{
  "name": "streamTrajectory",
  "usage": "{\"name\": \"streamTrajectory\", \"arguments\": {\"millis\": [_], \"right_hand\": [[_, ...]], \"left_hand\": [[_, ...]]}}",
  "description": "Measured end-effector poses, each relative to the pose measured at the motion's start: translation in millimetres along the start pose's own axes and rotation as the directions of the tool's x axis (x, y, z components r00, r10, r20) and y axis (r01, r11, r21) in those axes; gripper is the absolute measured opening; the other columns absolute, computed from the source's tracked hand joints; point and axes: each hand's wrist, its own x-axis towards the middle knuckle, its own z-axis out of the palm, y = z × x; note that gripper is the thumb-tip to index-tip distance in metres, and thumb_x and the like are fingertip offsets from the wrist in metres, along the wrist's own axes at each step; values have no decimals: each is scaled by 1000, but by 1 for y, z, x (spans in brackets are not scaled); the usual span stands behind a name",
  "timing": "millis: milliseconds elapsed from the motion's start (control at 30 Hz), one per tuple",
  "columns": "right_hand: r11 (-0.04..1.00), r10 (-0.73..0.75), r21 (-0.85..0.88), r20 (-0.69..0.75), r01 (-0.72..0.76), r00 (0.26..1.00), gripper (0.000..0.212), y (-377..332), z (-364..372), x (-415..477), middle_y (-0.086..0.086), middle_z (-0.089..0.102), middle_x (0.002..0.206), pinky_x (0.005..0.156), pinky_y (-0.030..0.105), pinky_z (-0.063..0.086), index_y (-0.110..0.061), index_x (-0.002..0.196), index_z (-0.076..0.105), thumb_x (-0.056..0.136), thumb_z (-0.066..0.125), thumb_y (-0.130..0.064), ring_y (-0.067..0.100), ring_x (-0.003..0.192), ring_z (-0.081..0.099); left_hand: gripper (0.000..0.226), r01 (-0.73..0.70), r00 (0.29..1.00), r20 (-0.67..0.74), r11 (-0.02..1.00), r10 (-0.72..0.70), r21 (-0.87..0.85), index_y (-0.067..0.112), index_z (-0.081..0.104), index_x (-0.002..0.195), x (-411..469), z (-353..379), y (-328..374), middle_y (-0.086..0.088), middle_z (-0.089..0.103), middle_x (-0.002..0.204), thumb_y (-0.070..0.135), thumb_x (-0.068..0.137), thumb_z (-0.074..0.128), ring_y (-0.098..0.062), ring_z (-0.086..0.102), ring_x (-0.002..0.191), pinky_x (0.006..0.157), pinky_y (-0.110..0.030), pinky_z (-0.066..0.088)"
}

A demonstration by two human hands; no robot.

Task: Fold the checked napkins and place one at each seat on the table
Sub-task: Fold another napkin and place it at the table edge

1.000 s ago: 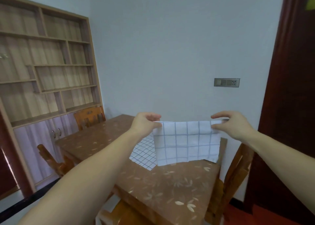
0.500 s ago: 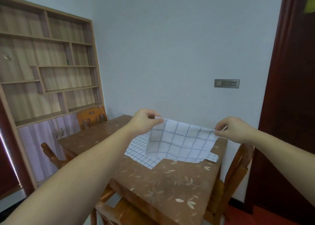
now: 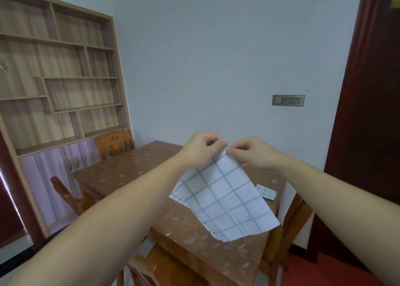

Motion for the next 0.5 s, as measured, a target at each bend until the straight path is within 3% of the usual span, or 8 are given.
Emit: {"name": "streamTrajectory", "arguments": {"millis": [100, 200, 267, 367, 433, 500], "right_hand": [[1000, -8, -29, -22, 7, 1000, 27, 12, 1, 3, 5, 60, 69, 64, 23, 48, -7, 67, 69, 92, 63, -16, 11, 67, 54], [957, 84, -285, 109, -50, 990, 23, 35, -11, -4, 3, 67, 74, 70, 30, 47, -7, 77, 74, 88, 68, -27, 11, 70, 57], [872, 243, -479, 248, -99, 938, 27, 50, -18, -16, -10, 68, 66, 66, 22, 44, -22, 63, 73, 87, 69, -31, 3, 64, 58], [774, 416, -610, 285, -171, 864, 35, 63, -18, -26, -13, 66, 59, 63, 18, 41, -29, 50, 64, 85, 70, -29, -1, 60, 62], [770, 359, -626, 265, -123, 895, 21, 61, -12, -21, -14, 63, 62, 62, 21, 43, -26, 64, 68, 82, 71, -36, 0, 56, 57], [867, 219, -493, 239, -76, 946, 15, 48, -5, -15, -15, 73, 85, 71, 23, 52, -27, 92, 74, 83, 71, -40, 2, 74, 66]], "left_hand": [[27, -23, 999, -43, 1000, 23, -7, 28, 64, 69, -1, 0, -4, 13, 51, 59, 29, 95, 59, -4, 44, 58, 60, -22, 36], [23, -35, 995, -99, 999, 31, -32, 23, 67, 72, 2, -11, -13, -9, 61, 71, 36, 90, 59, -11, 50, 67, 67, -28, 40], [23, -26, 994, -107, 1000, 25, -2, 19, 71, 79, 4, -20, -19, -15, 69, 85, 34, 92, 61, -18, 58, 75, 74, -32, 45], [19, -31, 997, -76, 999, 32, 13, 17, 74, 86, 7, -22, -22, -9, 74, 94, 28, 95, 62, -24, 66, 89, 87, -35, 49], [17, -30, 999, -23, 999, 30, -27, 18, 74, 85, 7, -16, -17, -9, 74, 95, 26, 95, 62, -15, 64, 84, 85, -32, 49], [17, -27, 999, 34, 998, 29, -55, 22, 73, 82, 8, -10, -11, -11, 74, 94, 25, 95, 62, -10, 59, 80, 80, -27, 46]]}}
